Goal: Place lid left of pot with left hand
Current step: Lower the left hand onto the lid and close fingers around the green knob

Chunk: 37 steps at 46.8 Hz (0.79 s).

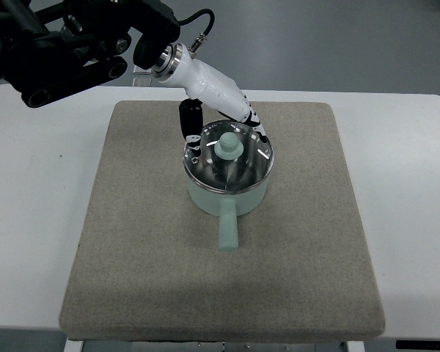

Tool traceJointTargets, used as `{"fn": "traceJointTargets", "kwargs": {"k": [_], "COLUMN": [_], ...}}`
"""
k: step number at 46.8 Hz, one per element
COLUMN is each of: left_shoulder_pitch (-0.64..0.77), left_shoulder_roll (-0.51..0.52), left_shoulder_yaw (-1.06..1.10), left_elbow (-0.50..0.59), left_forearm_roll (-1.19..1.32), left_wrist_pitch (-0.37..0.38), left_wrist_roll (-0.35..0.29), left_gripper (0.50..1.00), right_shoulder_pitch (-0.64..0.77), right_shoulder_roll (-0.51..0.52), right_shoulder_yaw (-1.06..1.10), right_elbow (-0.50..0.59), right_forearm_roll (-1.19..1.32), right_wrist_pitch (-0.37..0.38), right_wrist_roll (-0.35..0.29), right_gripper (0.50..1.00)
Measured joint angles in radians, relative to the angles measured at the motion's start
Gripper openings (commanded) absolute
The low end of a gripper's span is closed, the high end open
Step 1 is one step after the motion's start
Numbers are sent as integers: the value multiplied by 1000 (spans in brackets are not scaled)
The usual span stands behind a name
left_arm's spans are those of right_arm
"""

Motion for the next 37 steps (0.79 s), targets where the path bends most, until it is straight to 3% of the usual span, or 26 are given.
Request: {"fn": "traceJointTargets", "kwargs": {"k": [37], "left_shoulder_pitch": [39], "left_shoulder_roll": [-23], "left_shoulder_yaw": [-12], "left_elbow": [21], "left_forearm_roll": [65], "left_wrist_pitch": [6], "left_wrist_roll": [0], "left_gripper": [994], "right_shoulder_pitch": [0], "right_shoulder_roll": [0], "right_shoulder_yaw": [0], "right_elbow": [0], "right_forearm_roll": [0], "right_wrist_pitch": [0], "right_wrist_roll": [0], "right_gripper": [924]}}
